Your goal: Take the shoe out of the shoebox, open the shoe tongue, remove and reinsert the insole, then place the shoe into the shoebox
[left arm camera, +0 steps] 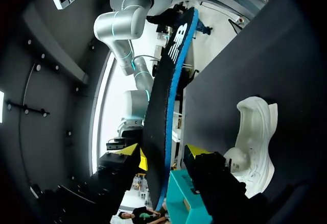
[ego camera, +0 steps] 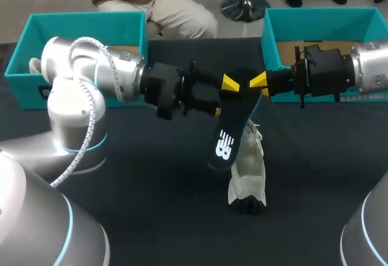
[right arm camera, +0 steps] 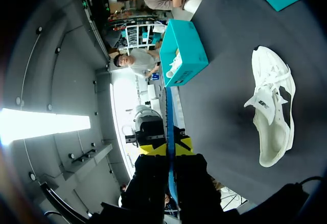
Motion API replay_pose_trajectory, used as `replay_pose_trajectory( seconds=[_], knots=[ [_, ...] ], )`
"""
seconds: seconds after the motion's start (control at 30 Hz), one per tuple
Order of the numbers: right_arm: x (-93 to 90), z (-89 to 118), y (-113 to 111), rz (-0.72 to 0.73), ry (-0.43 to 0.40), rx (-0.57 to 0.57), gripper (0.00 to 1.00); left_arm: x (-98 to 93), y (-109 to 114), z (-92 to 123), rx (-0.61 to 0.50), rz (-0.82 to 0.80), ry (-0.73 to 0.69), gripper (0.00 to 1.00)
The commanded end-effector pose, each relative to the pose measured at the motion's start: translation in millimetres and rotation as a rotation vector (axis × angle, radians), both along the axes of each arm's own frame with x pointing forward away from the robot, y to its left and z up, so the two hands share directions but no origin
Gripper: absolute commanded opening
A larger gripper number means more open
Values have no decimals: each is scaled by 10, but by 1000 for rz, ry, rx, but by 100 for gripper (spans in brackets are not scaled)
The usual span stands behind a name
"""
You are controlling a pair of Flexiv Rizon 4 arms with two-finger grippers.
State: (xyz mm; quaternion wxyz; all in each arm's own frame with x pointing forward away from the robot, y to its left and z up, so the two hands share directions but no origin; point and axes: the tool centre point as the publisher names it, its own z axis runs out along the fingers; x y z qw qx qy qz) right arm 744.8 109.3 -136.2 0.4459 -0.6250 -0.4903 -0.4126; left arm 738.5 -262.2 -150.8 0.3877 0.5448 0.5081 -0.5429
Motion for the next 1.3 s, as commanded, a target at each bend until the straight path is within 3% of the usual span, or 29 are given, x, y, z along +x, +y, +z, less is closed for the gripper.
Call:
replay_pose_trajectory(
  seconds=[0.03, 0.1, 0.73, 0.77, 0.8, 0.97, 1.3],
  knots=[
    [-1, -1, 9, -1, 1, -2, 0, -43, -92, -14, 6, 13, 4, 18],
    [-1, -1, 9, -1, 1, -2, 0, -62, -109, -19, 10, 15, 7, 0],
    [-1, -1, 9, -1, 1, -2, 0, -299, 5, 58, 27, -3, 30, 0],
    [-1, -1, 9, -1, 1, -2, 11, -303, 18, 64, 28, -2, 28, 0],
    [-1, -1, 9, -1, 1, -2, 100, -305, 33, 71, 29, -1, 27, 0],
    [-3, 26, -23, -16, -9, -11, 100, -320, 99, 98, 28, 10, 22, 0],
    [-17, 336, -494, -172, -68, -193, 100, -345, 232, 67, 39, 22, 24, 0]
  ],
)
